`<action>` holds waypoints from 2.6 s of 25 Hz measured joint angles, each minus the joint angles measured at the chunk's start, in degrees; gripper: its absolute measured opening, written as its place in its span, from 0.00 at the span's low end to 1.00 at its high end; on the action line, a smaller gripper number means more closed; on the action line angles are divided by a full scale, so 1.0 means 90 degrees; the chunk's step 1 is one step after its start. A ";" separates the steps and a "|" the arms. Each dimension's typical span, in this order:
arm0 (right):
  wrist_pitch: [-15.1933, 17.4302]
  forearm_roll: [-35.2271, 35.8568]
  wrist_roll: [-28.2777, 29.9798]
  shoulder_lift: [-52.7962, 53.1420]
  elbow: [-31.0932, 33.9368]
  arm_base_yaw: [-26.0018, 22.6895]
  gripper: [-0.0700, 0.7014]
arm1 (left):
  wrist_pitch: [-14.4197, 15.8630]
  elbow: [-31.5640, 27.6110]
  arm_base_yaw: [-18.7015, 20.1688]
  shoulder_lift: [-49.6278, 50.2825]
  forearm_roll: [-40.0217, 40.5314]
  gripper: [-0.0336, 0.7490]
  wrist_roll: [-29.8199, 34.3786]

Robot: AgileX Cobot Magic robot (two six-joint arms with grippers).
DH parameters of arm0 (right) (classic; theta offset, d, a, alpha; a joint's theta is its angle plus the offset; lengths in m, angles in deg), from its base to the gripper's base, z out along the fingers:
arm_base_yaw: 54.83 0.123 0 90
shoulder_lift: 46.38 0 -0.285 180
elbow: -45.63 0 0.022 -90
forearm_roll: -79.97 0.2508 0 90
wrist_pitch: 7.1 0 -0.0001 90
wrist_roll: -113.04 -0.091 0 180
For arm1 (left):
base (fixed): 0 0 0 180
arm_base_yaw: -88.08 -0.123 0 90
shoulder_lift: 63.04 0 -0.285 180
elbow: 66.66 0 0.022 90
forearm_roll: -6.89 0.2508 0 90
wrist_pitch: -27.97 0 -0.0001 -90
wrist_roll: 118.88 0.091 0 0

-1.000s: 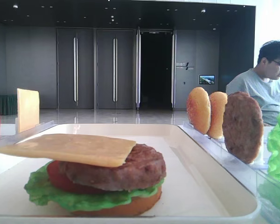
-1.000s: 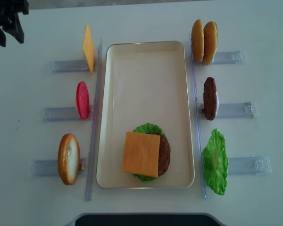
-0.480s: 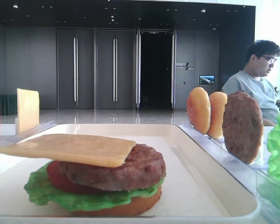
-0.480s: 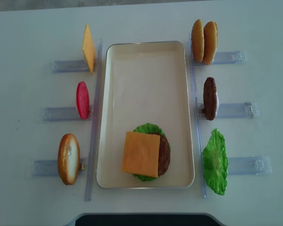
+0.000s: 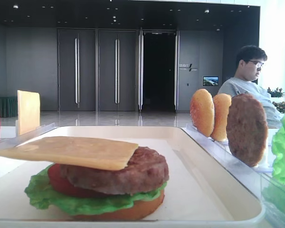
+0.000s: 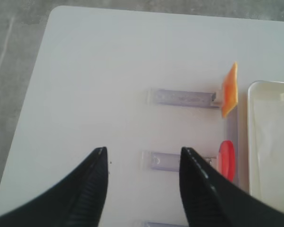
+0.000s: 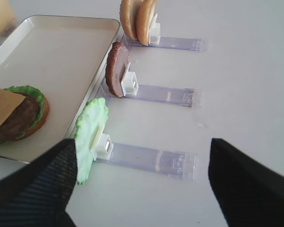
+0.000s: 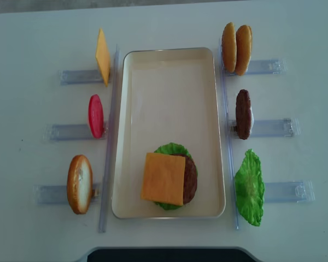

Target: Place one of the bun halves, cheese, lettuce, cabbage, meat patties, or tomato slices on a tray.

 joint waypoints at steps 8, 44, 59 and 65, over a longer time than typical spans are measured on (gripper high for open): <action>0.0000 0.0000 0.0000 0.0000 0.0000 0.0000 0.79 | 0.0047 -0.1255 0.0000 -0.1525 -0.0234 0.73 0.0370; 0.0000 0.0000 0.0000 0.0000 0.0000 0.0000 0.79 | 0.0091 -0.4581 0.0000 -0.7428 -0.1029 0.70 0.1171; 0.0000 0.0000 0.0000 0.0000 0.0000 0.0000 0.79 | -0.0365 -0.6248 0.0000 -0.7428 -0.1105 0.67 0.1185; 0.0000 0.0000 0.0000 0.0000 0.0000 0.0000 0.79 | -0.0775 -0.6435 0.0000 -0.7428 -0.1107 0.67 0.1185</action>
